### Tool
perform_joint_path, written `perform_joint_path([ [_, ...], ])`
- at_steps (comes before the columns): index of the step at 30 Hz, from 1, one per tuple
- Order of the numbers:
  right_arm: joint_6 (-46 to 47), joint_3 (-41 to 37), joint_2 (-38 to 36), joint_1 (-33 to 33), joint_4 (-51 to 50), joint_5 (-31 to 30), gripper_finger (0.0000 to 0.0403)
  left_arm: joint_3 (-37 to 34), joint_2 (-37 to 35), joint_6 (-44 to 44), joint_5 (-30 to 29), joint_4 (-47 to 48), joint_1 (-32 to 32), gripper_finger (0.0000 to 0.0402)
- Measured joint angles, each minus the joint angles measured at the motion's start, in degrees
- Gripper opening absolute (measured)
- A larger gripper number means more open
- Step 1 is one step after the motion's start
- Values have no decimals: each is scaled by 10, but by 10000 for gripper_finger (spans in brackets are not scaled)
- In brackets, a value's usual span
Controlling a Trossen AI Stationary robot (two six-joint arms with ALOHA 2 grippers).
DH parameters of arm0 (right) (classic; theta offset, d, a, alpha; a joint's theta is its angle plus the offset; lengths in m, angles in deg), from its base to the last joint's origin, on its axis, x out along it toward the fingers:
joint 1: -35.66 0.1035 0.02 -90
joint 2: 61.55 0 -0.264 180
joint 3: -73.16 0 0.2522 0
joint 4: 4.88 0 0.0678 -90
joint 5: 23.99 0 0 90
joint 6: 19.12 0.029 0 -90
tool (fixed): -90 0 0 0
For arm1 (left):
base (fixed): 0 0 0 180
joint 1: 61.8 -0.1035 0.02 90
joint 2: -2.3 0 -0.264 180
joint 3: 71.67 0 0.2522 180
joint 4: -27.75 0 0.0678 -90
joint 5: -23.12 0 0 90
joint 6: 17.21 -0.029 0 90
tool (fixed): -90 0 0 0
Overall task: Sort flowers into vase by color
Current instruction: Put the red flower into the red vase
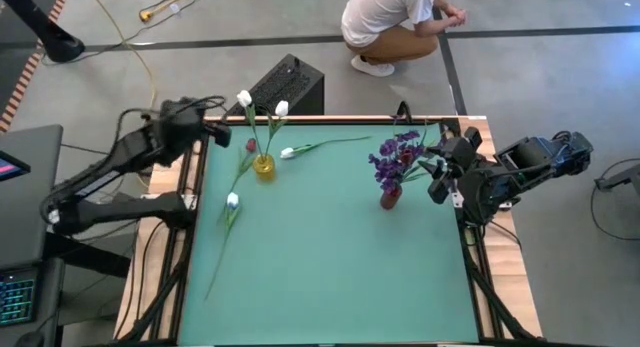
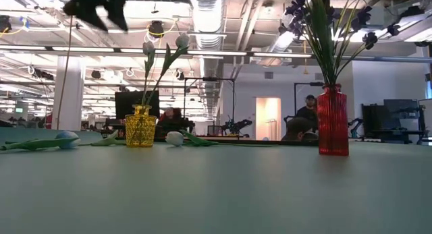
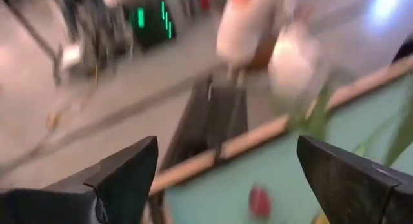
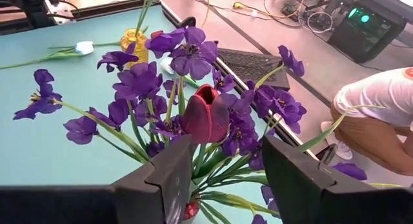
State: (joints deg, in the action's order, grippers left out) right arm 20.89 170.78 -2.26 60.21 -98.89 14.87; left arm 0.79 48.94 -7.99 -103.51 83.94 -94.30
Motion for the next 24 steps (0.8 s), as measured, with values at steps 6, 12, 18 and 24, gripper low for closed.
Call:
perform_joint_path([
  [6, 0, 0, 0, 0, 0, 0, 214, 0, 84, 3, 114, 126, -105, 359],
  [12, 0, 0, 0, 0, -1, 1, 214, -72, 112, -8, 171, 122, -106, 359],
  [18, -5, 0, 0, 0, -5, 1, 214, -176, 107, 14, 190, 52, -89, 359],
  [24, -13, -9, 0, -1, -1, 1, 214, -186, 111, 26, 230, 24, -48, 359],
])
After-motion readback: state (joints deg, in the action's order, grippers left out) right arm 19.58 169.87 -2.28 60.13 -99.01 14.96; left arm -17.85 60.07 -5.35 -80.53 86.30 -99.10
